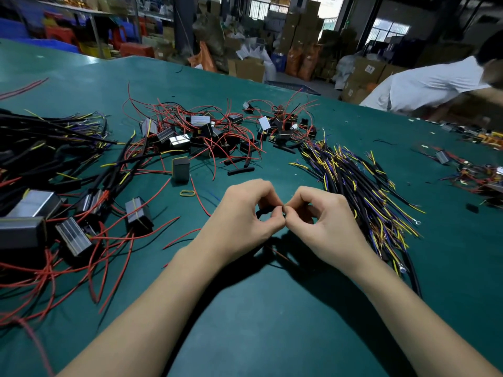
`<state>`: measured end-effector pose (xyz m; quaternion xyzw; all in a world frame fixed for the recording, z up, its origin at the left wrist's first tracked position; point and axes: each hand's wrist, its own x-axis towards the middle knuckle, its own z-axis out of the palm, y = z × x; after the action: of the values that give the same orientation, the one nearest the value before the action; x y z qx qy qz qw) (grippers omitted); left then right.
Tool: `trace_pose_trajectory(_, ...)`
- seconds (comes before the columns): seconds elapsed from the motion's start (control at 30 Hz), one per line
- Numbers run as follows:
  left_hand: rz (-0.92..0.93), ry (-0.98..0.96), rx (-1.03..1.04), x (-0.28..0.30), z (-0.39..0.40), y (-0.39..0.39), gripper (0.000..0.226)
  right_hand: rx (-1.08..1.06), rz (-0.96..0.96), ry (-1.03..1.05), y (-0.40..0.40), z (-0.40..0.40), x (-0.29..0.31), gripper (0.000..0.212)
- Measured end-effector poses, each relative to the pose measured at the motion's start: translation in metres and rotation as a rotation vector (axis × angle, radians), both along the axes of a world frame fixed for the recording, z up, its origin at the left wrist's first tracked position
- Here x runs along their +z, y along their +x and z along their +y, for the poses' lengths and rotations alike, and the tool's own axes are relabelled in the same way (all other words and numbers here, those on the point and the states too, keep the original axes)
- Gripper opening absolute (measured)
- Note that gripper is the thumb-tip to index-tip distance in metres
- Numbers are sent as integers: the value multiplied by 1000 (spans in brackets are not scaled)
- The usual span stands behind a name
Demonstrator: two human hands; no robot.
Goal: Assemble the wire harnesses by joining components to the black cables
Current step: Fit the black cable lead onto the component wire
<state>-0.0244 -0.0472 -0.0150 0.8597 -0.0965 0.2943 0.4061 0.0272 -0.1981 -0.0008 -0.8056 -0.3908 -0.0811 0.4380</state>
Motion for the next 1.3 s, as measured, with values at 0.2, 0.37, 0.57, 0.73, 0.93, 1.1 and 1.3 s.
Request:
trace_pose_trajectory(0.2,-20,-45,32,-1,-3,-2,8,-8,56,25,2,0,-3,18)
trace_pose_trajectory(0.37,-59,-59,37,-2,-3,-4,9,2,94,41,3,1,-4,15)
trace_pose_trajectory(0.57,-99,-94,26,-2,-4,-4,7,17,130,49,5,1,-4,16)
trace_pose_trajectory(0.73,-93,-177,26,-4,-4,-4,7,37,121,50,6,1,-3,18)
trace_pose_trajectory(0.93,-69,-270,-12,-7,-3,-2,3,70,-10,26,8,-2,0,11)
trace_pose_trajectory(1.1,-61,-266,-55,-6,-1,-2,8,64,-175,-52,10,-6,2,8)
trace_pose_trajectory(1.3,55,-221,32,-4,4,-2,5,55,-276,-129,14,-10,2,8)
